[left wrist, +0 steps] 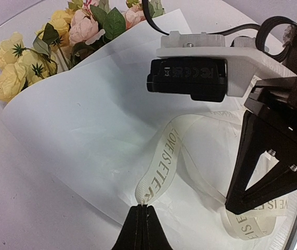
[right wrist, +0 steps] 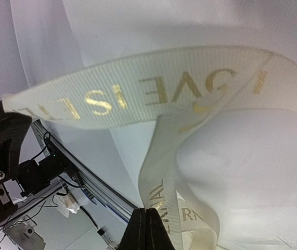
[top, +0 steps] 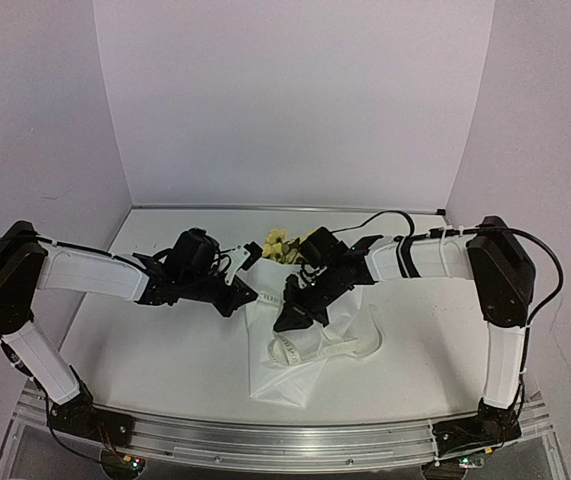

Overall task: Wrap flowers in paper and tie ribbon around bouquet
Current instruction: Cross the ribbon over the folded bouquet.

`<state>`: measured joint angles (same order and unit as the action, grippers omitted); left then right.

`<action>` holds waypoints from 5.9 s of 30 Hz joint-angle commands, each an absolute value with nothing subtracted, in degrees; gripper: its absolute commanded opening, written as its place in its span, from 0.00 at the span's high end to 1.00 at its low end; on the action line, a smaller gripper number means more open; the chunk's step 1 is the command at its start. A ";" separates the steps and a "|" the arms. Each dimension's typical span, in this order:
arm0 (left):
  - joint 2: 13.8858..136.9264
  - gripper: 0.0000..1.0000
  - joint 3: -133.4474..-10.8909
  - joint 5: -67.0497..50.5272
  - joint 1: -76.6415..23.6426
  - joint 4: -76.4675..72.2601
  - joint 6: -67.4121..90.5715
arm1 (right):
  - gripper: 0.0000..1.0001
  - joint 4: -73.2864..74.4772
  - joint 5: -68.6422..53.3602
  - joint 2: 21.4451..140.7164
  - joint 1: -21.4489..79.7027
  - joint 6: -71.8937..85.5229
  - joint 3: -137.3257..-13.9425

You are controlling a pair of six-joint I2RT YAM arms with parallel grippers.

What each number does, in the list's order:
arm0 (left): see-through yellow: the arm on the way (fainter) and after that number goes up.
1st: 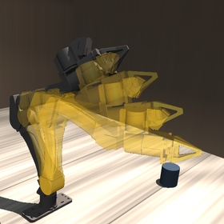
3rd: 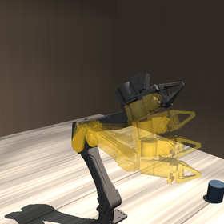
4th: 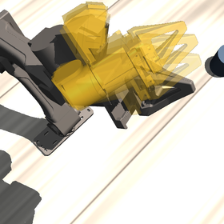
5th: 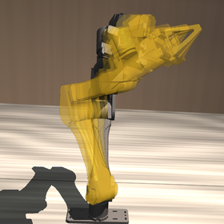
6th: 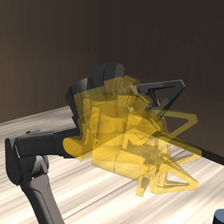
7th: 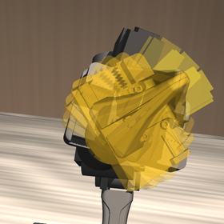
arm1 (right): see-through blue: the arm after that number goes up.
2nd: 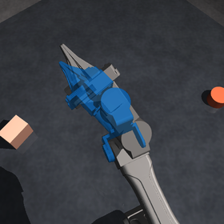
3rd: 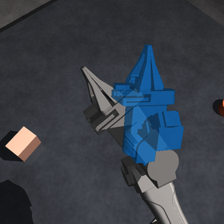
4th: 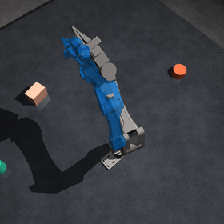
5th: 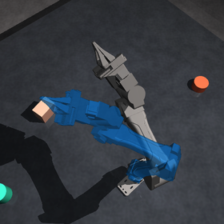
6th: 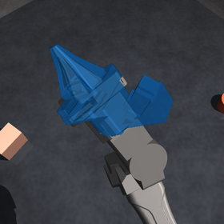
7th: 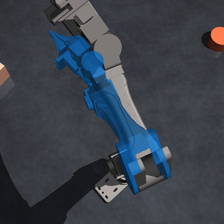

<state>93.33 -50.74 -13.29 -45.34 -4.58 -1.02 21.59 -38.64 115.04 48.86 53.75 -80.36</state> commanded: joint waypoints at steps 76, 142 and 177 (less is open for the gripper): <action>87.91 1.00 -48.97 -15.39 -45.53 -8.51 1.97 | 0.99 57.49 -17.92 126.91 53.25 31.36 -108.13; 91.96 1.00 -50.00 -20.57 -45.70 -3.90 2.51 | 0.76 52.26 -11.06 115.31 55.11 32.02 -92.88; 90.37 1.00 -47.02 -19.84 -45.70 -4.13 5.26 | 0.99 54.88 -4.51 126.68 55.06 28.58 -108.60</action>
